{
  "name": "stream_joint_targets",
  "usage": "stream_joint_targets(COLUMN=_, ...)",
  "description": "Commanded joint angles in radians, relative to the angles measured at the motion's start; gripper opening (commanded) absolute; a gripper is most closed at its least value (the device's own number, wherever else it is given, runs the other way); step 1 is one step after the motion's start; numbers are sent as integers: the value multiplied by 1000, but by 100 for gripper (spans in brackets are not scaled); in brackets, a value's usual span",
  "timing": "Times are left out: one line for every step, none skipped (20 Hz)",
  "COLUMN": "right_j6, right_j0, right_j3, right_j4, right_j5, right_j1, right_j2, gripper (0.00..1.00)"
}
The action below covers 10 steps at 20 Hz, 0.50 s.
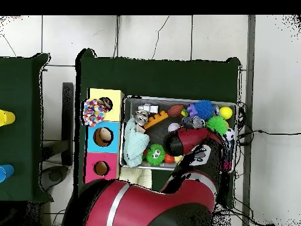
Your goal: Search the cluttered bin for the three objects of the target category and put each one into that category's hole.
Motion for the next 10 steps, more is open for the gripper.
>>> stream_joint_targets(right_j6=24, right_j0=-50, right_j3=-80, right_j4=-65, right_j5=-88, right_j1=202, right_j2=46, gripper=100)
stream_joint_targets(right_j6=37, right_j0=-42, right_j3=-79, right_j4=-60, right_j5=-96, right_j1=208, right_j2=38, gripper=100)
stream_joint_targets(right_j6=41, right_j0=-40, right_j3=-79, right_j4=-58, right_j5=-100, right_j1=210, right_j2=37, gripper=100)
stream_joint_targets(right_j6=44, right_j0=-38, right_j3=-79, right_j4=-56, right_j5=-104, right_j1=213, right_j2=35, gripper=100)
stream_joint_targets(right_j6=33, right_j0=-50, right_j3=-77, right_j4=-56, right_j5=-94, right_j1=209, right_j2=54, gripper=100)
stream_joint_targets(right_j6=18, right_j0=-69, right_j3=-66, right_j4=-53, right_j5=-79, right_j1=200, right_j2=86, gripper=100)
stream_joint_targets(right_j6=3, right_j0=-89, right_j3=-54, right_j4=-51, right_j5=-64, right_j1=191, right_j2=118, gripper=100)
stream_joint_targets(right_j6=2, right_j0=-99, right_j3=-37, right_j4=-41, right_j5=-53, right_j1=184, right_j2=146, gripper=100)
stream_joint_targets(right_j6=0, right_j0=-119, right_j3=-8, right_j4=-25, right_j5=-35, right_j1=169, right_j2=187, gripper=100)
stream_joint_targets(right_j6=-12, right_j0=-152, right_j3=26, right_j4=-8, right_j5=-6, right_j1=152, right_j2=243, gripper=100)
